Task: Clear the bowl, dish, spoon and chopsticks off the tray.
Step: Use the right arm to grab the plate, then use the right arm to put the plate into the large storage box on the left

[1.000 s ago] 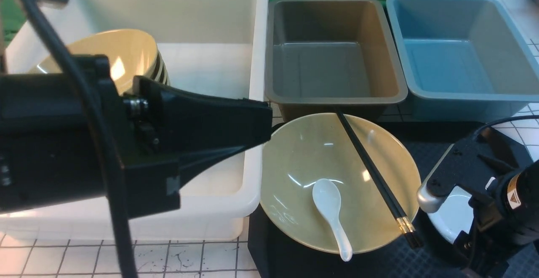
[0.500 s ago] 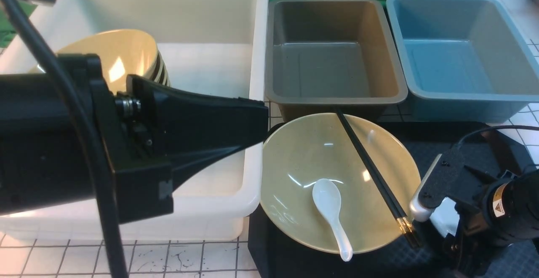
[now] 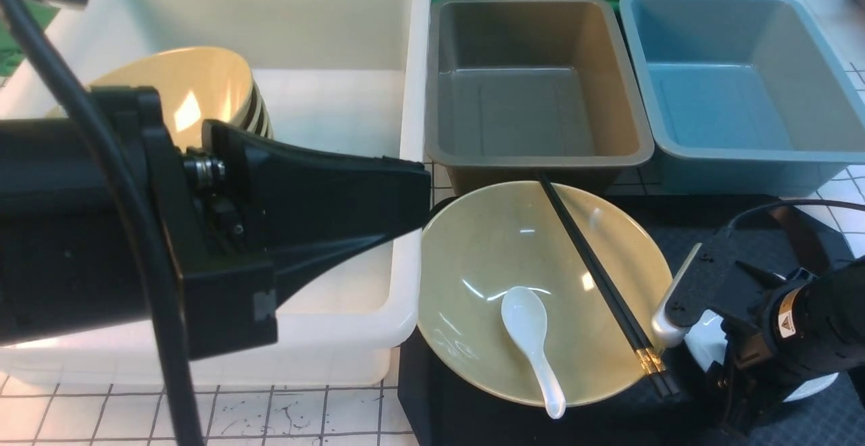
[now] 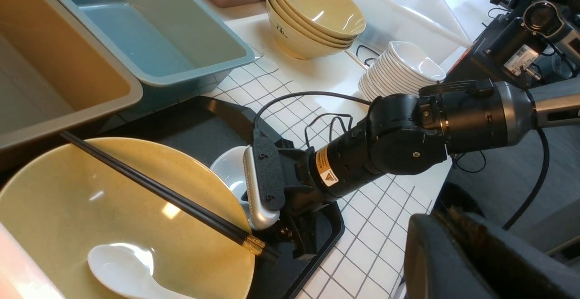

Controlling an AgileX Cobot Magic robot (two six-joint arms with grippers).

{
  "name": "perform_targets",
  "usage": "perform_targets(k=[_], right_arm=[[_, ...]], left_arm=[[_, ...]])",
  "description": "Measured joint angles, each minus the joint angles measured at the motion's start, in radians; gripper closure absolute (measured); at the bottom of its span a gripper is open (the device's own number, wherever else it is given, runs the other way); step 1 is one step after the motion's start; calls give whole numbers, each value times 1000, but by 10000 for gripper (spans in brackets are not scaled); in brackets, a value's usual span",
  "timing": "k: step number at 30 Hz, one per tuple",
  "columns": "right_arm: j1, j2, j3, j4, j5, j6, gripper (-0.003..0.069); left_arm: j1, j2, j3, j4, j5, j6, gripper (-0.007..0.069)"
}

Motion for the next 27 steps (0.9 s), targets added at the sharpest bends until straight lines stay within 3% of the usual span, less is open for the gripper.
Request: perform_targets(k=[8,12,20,27], right_arm=[[1,22,-9,-18,-9,-63,436],[1,-3,-12,-38,20,-67,446],[1,-177,-99,-5,401,28,606],[1,-344,-283,34,617,89,608]], left_arm=[[0,0,0,0,1,-2,625],[0,0,0,4,31,0,625],[0,0,0,87,125,27,625],[0,0,0,174,130,37,625]])
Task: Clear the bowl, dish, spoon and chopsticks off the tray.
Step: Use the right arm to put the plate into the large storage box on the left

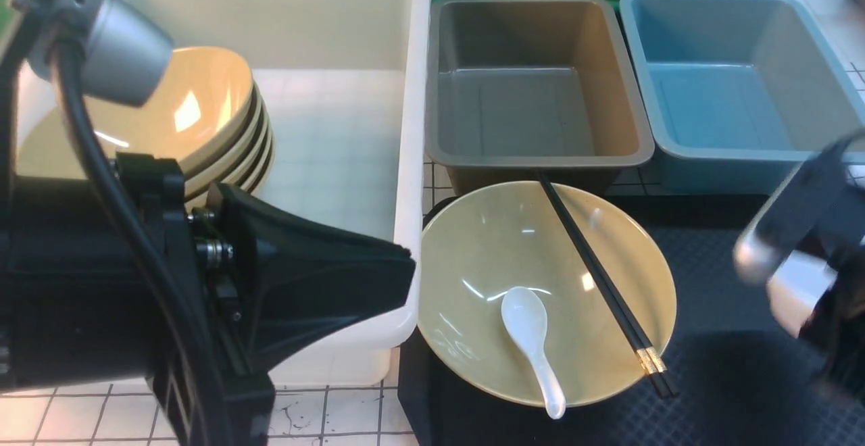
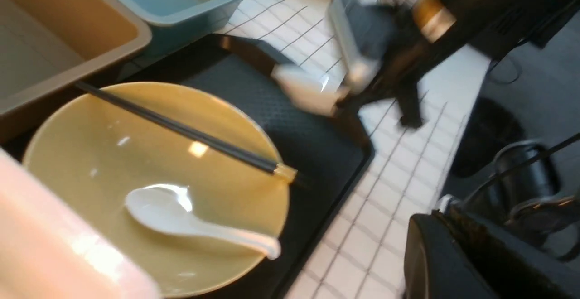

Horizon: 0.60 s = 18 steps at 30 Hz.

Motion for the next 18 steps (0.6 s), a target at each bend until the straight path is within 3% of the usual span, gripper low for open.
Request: perform_targets(k=[4,5,8,9,10,12,16,18], right_arm=[[18,-18,-152,77,83,-37,608],[61,-15,-239,120,97,-80,608],[150,8,-363,181,75,-163,608],[261,52,-463,211,27,-268,608],[272,52,-463,212,27,-279,608],[399,137,-565,222,-18,-394,608],[544,344,-708,206,-45,-509,608],[574,449,-778,202,-46,-539,608]], left_arm=[[0,-16,-1,129,-21,-109,625],[0,-34,-4,234,-26,-222,625],[0,-70,-9,403,-25,-396,625],[0,-109,-9,543,-8,-582,625],[0,-114,-9,543,-8,-582,625],[0,-168,-9,707,35,-788,625],[0,-273,-11,863,145,-980,625],[0,-310,-11,888,196,-1004,625]])
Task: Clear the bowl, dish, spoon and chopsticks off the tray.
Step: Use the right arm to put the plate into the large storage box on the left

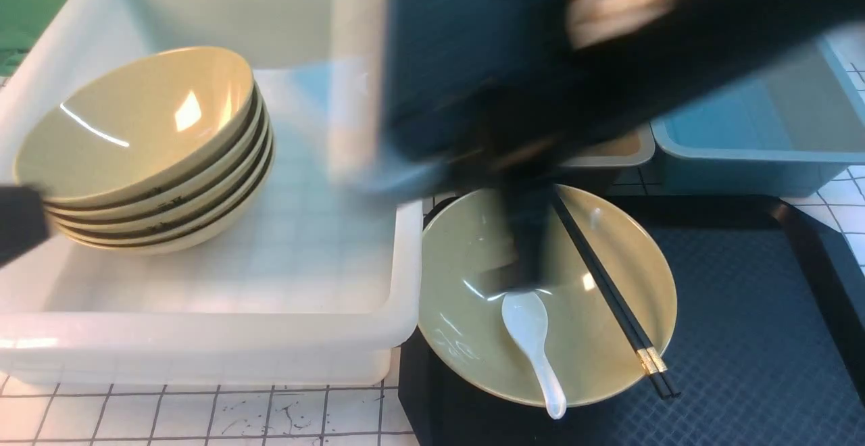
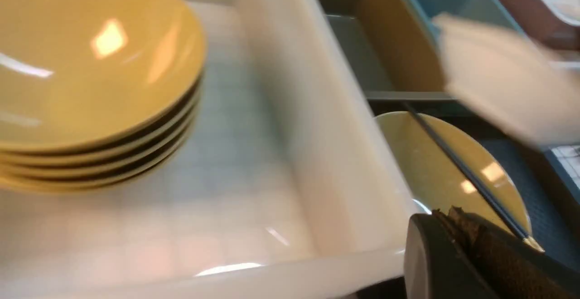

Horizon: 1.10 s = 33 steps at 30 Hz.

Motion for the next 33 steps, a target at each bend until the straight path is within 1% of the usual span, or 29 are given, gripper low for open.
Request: perform_targets(k=[4,5,7,12,15,19,23,28,33], right_arm=[[14,203,-160,-6,32,-22,608],[14,221,-177,-6,36,-22,608],[14,326,-276,-24,87,-19,607],[14,435,-389,-78,181,21,607],[14,458,-403,-93,195,30,607],[14,492,-410,-102,169,31,606],[12,542,-411,-106,155,33,606],[6,591,-411,-106,150,34,606],[3,598,-414,-112,126,61,606]], left_arm=[[0,-57,-1,26,59,-12,625],[0,-59,-1,26,63,-12,625],[0,-80,-2,37,82,-12,625],[0,-89,-3,49,97,-11,625],[0,-89,-4,49,94,-7,625],[0,-89,-5,47,59,-5,625],[0,-89,-7,25,41,-3,625],[0,-89,-7,-5,37,28,625],[0,-89,-7,-41,36,47,625]])
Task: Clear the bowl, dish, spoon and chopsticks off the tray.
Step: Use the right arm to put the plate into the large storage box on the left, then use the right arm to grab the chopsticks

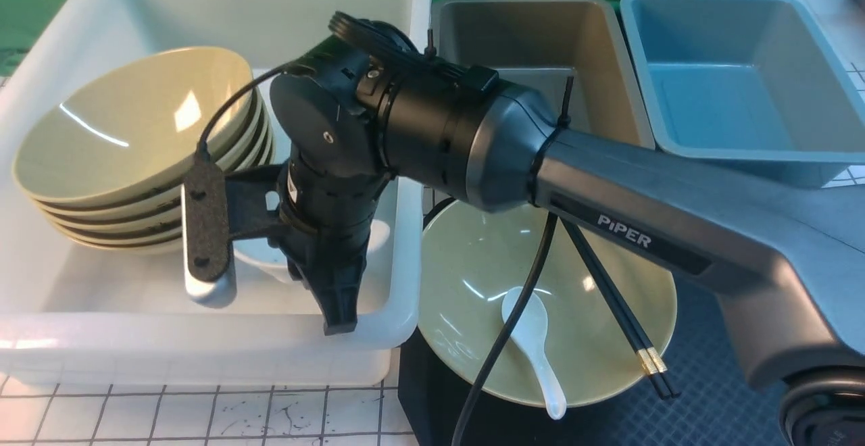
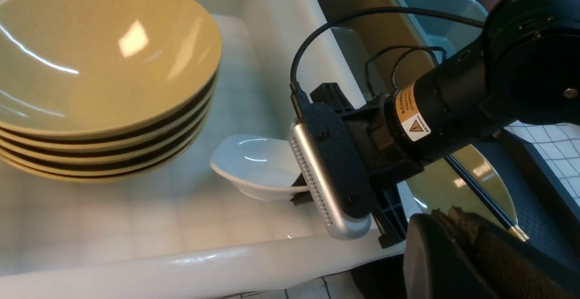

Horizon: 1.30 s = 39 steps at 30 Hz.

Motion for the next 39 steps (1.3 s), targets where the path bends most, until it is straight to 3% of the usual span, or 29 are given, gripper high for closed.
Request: perform_targets(k=[8,12,17,23,32,37,39], right_arm=[[-3,8,-8,0,-18,32,577],[-7,8,-8,1,-13,52,498],[-8,9,-8,-1,-8,70,321],[-1,9,-39,-23,101,80,249],[19,-172,-183,-36,164,267,267],[18,-334,-130,-132,164,471,386],[-4,-470,9,-154,164,563,472]], left_arm=[[0,0,0,-21,-7,12,625],[0,0,0,-45,-7,25,625],[0,0,0,-58,-7,41,625],[0,0,0,-71,-9,50,625],[0,0,0,-144,-90,87,625],[0,26,0,-218,-122,136,625],[0,56,0,-250,-124,164,625]])
